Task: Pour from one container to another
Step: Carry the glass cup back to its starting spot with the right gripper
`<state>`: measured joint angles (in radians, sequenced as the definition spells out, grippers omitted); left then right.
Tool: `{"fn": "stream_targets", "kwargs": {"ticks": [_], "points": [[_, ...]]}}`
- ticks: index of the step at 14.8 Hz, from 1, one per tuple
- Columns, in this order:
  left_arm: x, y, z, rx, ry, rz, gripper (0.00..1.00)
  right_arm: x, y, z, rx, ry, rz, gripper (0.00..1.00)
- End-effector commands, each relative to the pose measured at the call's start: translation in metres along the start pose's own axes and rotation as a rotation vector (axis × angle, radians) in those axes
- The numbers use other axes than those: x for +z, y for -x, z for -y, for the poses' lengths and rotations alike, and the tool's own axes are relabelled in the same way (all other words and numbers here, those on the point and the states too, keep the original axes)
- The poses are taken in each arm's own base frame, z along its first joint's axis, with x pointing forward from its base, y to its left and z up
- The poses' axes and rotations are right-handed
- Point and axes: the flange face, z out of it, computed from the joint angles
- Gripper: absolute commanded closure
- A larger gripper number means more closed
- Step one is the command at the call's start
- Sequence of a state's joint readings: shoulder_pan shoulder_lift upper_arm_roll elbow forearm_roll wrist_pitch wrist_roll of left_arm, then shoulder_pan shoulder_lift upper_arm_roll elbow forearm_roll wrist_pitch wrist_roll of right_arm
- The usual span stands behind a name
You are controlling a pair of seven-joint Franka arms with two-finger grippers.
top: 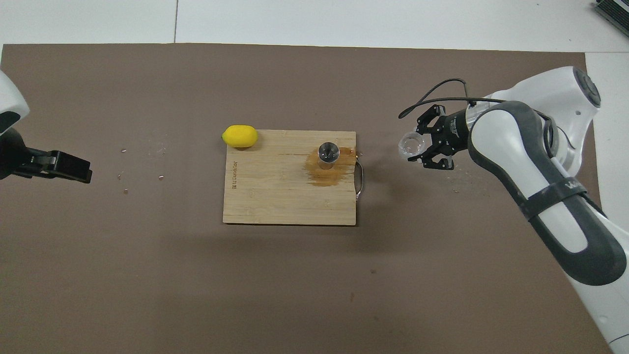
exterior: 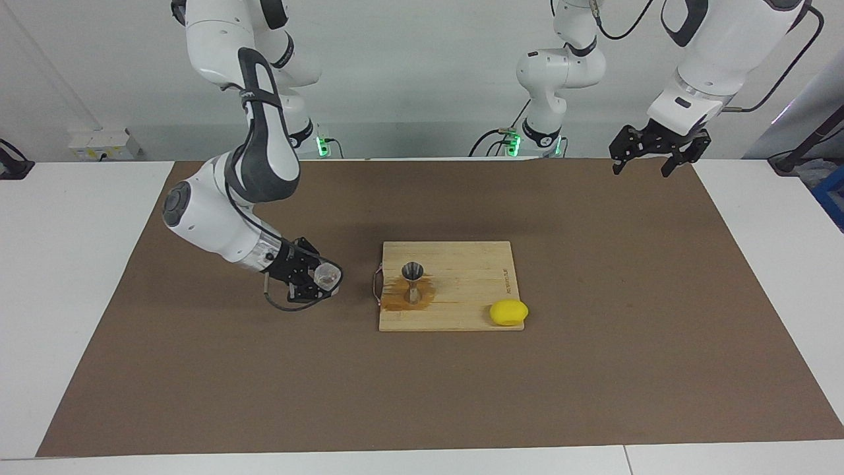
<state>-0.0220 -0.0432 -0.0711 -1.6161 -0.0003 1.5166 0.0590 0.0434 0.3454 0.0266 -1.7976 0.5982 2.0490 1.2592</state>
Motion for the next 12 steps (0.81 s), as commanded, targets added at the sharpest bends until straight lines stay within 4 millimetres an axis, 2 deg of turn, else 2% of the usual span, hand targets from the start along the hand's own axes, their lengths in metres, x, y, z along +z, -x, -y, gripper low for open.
{"fn": "stream_targets", "kwargs": {"ticks": [1,7,9,11,12], "points": [[-0.004,0.008,0.000,-0.011,0.004,0.005,0.00,0.003,-0.043,-0.032,-0.038,-0.015,0.042,1.00],[-0.004,0.008,0.000,-0.011,0.004,0.003,0.00,0.019,-0.131,-0.060,-0.044,-0.020,0.132,1.00],[-0.004,0.008,0.000,-0.011,0.004,0.003,0.00,0.021,-0.149,-0.070,-0.043,-0.019,0.137,1.00],[-0.004,0.008,0.000,-0.011,0.004,0.003,0.00,0.025,-0.157,-0.079,-0.044,-0.023,0.146,0.99],[-0.004,0.008,0.000,-0.011,0.004,0.005,0.00,0.026,-0.160,-0.081,-0.034,-0.027,0.141,0.74]]}}
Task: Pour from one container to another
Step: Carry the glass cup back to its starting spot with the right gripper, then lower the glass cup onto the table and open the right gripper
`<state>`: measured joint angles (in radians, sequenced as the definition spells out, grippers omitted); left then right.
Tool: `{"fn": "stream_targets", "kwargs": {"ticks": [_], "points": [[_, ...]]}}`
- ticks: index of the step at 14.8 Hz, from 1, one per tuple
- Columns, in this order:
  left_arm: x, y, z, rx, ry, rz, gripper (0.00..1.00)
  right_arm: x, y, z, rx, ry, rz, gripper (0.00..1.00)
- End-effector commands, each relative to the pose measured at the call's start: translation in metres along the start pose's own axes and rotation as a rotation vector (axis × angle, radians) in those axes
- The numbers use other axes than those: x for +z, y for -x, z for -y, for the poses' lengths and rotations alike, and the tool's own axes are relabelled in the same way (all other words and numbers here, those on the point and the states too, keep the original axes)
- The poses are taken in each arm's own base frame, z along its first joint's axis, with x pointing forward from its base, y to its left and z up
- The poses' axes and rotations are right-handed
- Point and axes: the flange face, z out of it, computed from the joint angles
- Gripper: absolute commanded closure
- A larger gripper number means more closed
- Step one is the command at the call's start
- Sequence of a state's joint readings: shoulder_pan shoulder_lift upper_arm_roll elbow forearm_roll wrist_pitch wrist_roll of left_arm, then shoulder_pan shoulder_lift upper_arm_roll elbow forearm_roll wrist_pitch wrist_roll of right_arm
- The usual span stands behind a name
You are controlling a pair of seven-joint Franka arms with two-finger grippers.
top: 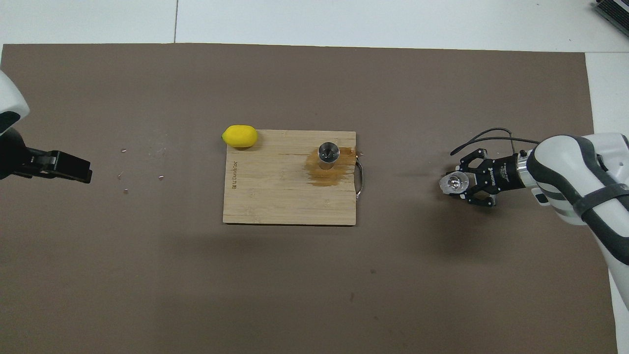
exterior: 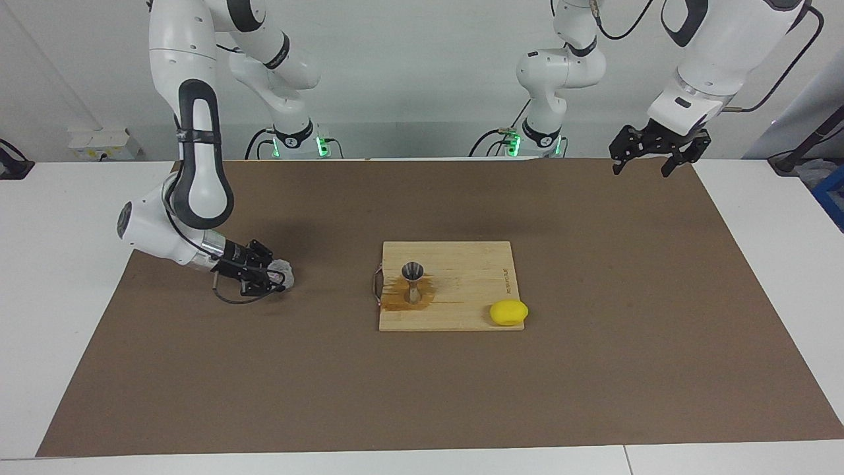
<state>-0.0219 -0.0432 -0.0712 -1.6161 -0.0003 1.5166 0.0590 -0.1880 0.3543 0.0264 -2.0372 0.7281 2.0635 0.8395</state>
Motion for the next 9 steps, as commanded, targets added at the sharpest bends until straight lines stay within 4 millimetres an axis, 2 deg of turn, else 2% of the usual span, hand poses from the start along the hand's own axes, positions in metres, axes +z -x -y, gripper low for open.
{"fn": "stream_targets", "kwargs": {"ticks": [1,2,3,7,9], "points": [[-0.004,0.008,0.000,-0.011,0.004,0.005,0.00,0.001,-0.002,-0.006,0.004,-0.045,-0.001,0.42],[-0.004,0.008,0.000,-0.011,0.004,0.003,0.00,0.001,-0.003,-0.006,0.004,-0.048,-0.006,0.08],[-0.004,0.008,0.000,-0.011,0.004,0.005,0.00,0.000,-0.004,-0.006,0.005,-0.049,-0.009,0.00],[-0.004,0.008,0.000,-0.011,0.004,0.003,0.00,-0.020,-0.019,-0.011,0.009,-0.070,-0.031,0.00],[-0.004,0.008,0.000,-0.011,0.004,0.003,0.00,-0.033,-0.021,-0.014,-0.059,-0.056,-0.076,0.00]]}}
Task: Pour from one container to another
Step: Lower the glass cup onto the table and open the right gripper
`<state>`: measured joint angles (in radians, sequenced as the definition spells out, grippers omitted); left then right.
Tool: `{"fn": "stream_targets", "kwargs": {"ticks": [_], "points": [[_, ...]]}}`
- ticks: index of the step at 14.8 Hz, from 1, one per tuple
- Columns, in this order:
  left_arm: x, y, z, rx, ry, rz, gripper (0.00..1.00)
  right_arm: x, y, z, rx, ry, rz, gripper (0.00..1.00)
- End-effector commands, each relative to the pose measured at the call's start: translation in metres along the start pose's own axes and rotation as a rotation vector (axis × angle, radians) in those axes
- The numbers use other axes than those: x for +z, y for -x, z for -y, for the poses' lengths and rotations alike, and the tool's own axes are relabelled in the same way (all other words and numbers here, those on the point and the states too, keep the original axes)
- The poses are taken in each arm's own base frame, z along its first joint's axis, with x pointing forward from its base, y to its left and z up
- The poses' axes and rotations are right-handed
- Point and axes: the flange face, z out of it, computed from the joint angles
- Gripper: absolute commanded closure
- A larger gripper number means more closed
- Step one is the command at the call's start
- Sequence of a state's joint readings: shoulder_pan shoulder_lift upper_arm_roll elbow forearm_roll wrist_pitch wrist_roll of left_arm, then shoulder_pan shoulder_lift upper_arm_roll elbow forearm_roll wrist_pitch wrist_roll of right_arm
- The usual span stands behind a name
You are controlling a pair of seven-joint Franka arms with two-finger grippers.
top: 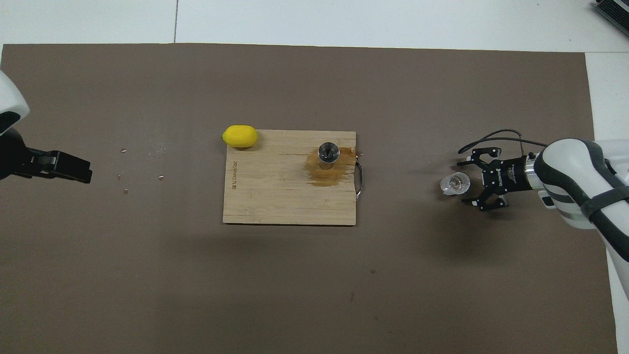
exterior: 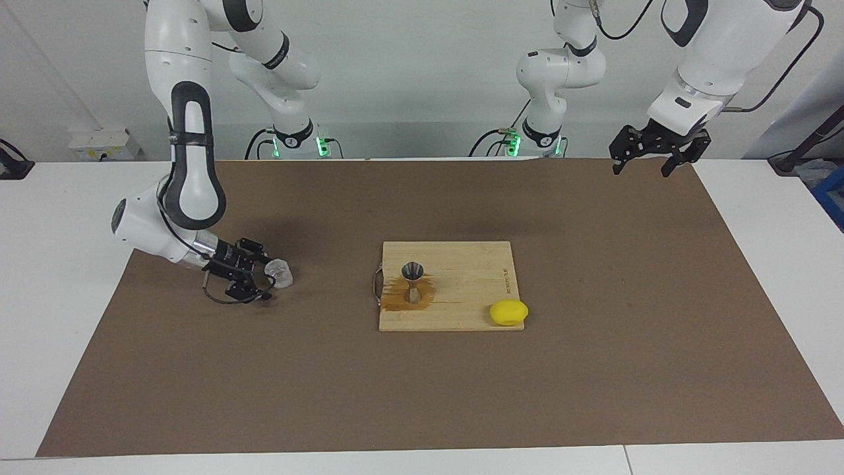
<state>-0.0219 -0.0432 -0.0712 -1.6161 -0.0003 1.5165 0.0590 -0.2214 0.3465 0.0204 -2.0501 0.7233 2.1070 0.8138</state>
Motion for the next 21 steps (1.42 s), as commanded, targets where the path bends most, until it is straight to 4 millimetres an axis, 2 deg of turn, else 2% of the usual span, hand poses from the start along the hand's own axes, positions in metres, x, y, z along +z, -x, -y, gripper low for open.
{"fn": "stream_targets", "kwargs": {"ticks": [1,5,7,12,15,17,19,21], "points": [[-0.004,0.008,0.000,-0.011,0.004,0.003,0.00,-0.025,0.002,-0.008,-0.139,0.012,-0.076,0.00],[-0.004,0.008,0.000,-0.011,0.004,0.003,0.00,-0.058,0.022,-0.009,-0.283,0.070,-0.197,0.00],[-0.004,0.008,0.000,-0.011,0.004,0.003,0.00,-0.070,0.035,-0.010,-0.421,0.165,-0.296,0.00],[-0.004,0.008,0.000,-0.011,0.004,0.003,0.00,-0.074,0.078,-0.010,-0.877,0.330,-0.264,0.00],[-0.004,0.008,0.000,-0.011,0.004,0.003,0.00,-0.061,0.130,0.003,-1.091,0.480,-0.346,0.00],[-0.004,0.008,0.000,-0.011,0.004,0.003,0.00,-0.056,0.164,0.006,-1.166,0.528,-0.380,0.00],[-0.004,0.008,0.000,-0.011,0.004,0.003,0.00,-0.065,0.185,0.007,-1.187,0.537,-0.377,0.00],[-0.004,0.008,0.000,-0.011,0.004,0.005,0.00,-0.070,0.216,0.004,-1.206,0.529,-0.393,0.00]]}}
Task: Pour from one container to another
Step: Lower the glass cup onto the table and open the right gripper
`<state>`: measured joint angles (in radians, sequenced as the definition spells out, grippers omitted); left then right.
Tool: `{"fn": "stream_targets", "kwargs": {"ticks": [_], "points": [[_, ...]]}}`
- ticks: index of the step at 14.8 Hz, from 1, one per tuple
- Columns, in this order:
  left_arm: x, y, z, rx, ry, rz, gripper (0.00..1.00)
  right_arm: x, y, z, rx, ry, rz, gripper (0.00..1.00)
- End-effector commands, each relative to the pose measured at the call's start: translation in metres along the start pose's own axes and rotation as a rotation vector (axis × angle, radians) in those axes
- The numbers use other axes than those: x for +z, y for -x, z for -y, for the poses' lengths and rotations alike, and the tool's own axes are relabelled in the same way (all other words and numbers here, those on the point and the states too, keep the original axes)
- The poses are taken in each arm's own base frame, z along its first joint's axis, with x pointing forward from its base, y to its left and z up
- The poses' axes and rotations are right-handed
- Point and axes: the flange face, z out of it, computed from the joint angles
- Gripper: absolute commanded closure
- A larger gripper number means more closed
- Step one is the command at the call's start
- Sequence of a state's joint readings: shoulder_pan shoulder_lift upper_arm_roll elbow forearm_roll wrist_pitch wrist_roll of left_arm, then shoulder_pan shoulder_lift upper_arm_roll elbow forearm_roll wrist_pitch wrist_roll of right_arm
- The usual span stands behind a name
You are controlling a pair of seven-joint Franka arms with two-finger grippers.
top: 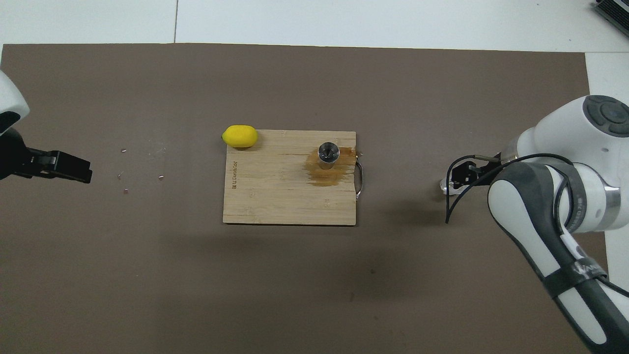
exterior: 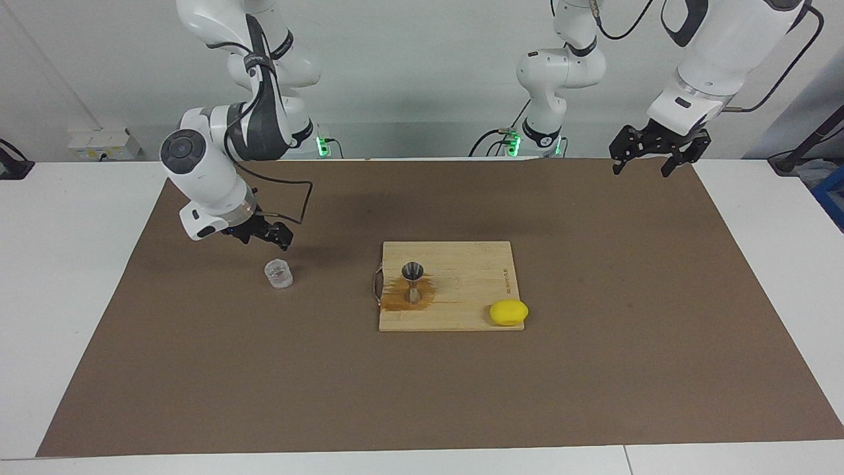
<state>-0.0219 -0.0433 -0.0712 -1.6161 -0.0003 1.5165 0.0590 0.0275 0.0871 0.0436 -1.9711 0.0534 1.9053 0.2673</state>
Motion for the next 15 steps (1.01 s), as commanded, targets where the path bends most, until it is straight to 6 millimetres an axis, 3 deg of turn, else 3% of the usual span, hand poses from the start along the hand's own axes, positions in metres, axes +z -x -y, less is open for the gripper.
{"fn": "stream_targets", "kwargs": {"ticks": [1,6,8,12,15], "points": [[-0.004,0.008,0.000,-0.011,0.004,0.003,0.00,-0.034,0.017,0.008,-0.012,0.013,-0.040,0.00],[-0.004,0.008,0.000,-0.011,0.004,0.003,0.00,-0.093,0.039,0.016,-0.019,-0.004,-0.123,0.00],[-0.004,0.008,0.000,-0.011,0.004,0.003,0.00,-0.135,0.036,0.016,-0.032,0.026,-0.150,0.00],[-0.004,0.008,0.000,-0.011,0.004,0.003,0.00,-0.191,0.031,0.008,-0.022,0.026,-0.206,0.00],[-0.004,0.008,0.000,-0.011,0.004,0.005,0.00,-0.214,0.023,0.008,-0.017,0.025,-0.201,0.00]]}}
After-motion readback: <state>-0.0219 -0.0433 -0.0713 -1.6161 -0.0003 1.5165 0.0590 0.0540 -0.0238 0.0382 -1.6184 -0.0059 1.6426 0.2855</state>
